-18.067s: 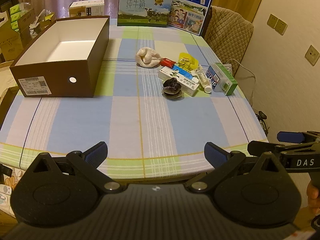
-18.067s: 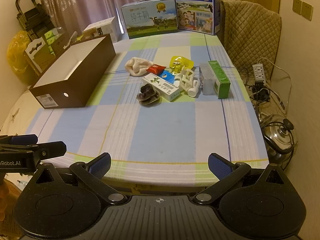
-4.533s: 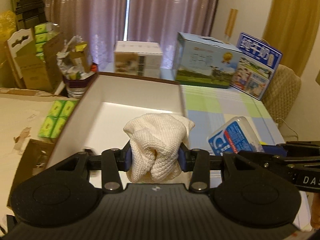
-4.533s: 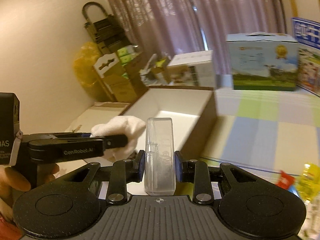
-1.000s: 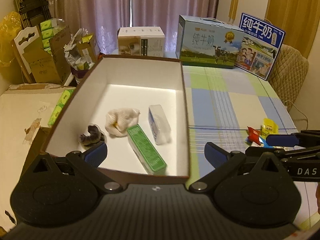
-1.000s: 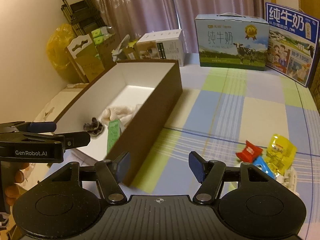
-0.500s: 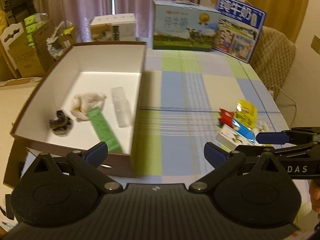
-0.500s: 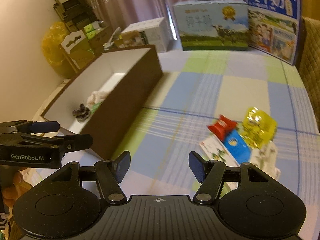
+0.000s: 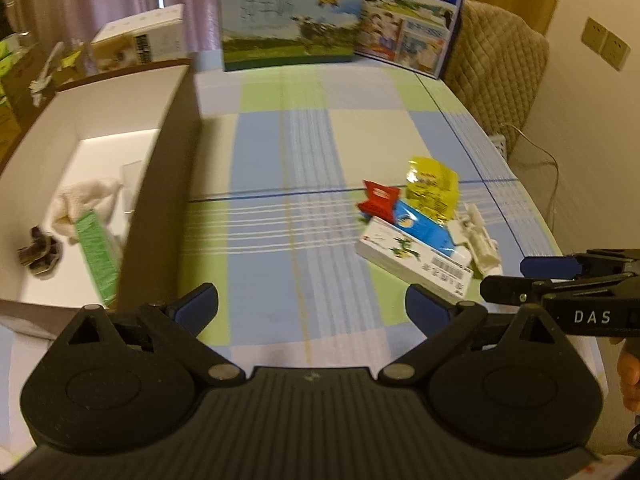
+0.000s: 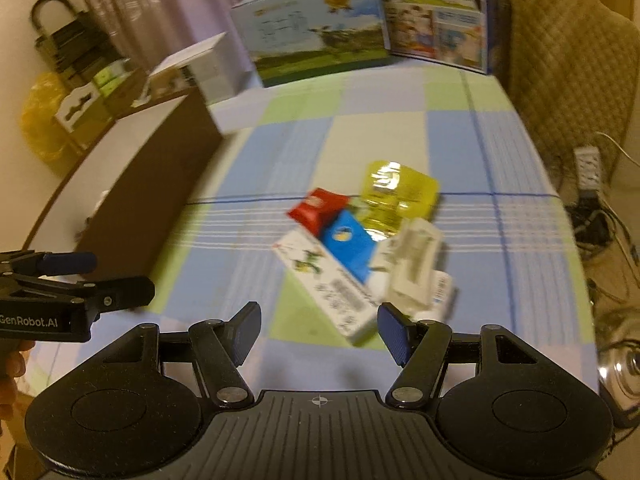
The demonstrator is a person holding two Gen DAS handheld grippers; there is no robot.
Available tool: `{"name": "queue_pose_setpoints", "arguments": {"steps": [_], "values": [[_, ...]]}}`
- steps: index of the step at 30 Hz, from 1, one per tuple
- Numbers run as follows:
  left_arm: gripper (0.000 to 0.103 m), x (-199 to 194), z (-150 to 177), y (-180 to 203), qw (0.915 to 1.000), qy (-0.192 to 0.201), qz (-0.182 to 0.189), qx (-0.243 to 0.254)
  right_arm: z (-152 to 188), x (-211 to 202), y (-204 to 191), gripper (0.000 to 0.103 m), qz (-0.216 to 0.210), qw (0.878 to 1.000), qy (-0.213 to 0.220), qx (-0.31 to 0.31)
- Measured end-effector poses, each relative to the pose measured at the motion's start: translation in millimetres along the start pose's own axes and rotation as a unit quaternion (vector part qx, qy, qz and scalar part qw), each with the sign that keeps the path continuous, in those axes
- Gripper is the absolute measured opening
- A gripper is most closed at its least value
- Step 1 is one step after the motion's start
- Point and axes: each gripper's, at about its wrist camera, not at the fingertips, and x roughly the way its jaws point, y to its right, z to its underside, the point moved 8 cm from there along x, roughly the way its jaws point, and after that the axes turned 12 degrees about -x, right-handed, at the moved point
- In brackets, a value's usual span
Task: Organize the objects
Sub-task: 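Withdraw both tools from the box toward the remaining items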
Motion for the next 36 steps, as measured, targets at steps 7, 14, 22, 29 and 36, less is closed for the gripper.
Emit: {"name": "queue_pose_setpoints", "arguments": {"steps": [7,14,22,29,36], "values": [[0.099,33,10,30,0.9994,-0.031,0.011,0.011,13,2,34,0.062,0.030,0.999,-0.006,0.024],[0.099,64,17,63,0.9986,-0.046,0.022,0.016,19,6,66,0.061,0.056,0.998,-0.008,0.041],[0.099,101,5,81,0.9981,-0.048,0.013,-0.037,21,9,97,0.061,0.076,0.995,-0.007,0.059],[0.099,133,-5,78,0.9974,-0.039,-0.031,-0.052,24,9,118,0.061,0.084,0.994,-0.011,0.073],[0.096,150,-2,73,0.9967,-0.046,-0.059,-0.031,19,14,120,0.061,0.073,0.995,-0.008,0.074]]}}
